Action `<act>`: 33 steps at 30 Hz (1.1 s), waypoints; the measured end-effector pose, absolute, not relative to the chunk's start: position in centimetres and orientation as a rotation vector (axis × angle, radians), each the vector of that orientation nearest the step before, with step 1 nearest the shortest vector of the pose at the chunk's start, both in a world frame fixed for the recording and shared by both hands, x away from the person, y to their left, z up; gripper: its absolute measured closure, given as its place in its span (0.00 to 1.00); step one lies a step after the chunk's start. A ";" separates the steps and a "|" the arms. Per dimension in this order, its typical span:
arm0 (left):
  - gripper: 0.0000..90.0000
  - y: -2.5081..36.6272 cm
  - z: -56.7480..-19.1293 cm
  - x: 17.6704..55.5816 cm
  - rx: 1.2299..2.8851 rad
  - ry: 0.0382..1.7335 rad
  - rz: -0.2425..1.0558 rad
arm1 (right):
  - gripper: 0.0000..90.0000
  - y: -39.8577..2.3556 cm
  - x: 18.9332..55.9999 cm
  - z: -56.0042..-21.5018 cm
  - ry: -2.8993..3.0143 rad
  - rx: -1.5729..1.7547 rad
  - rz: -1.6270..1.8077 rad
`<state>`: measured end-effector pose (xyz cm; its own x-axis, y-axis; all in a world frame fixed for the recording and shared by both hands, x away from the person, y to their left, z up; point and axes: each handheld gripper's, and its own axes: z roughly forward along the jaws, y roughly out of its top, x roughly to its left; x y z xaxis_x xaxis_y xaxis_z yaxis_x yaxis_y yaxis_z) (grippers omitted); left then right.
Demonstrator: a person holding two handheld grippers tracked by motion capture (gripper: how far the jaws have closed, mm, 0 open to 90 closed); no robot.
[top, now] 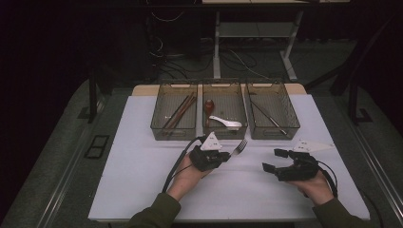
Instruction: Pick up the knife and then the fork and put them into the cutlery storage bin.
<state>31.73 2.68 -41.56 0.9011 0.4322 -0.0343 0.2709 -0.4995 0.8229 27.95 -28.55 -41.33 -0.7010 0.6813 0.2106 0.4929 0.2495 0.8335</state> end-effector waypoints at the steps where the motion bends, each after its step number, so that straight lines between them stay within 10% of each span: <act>1: 0.94 2.7 -41.3 31.6 2.113 0.501 0.223 | 0.21 -28.3 28.1 -41.1 2.324 1.100 1.436; 11: 0.94 2.6 -39.7 31.0 2.050 0.490 0.266 | 0.28 -25.9 29.5 -38.4 2.303 1.000 1.531; 33: 0.94 2.7 -39.5 30.9 2.002 0.550 0.324 | 0.82 -21.2 33.4 -37.1 2.311 0.998 1.651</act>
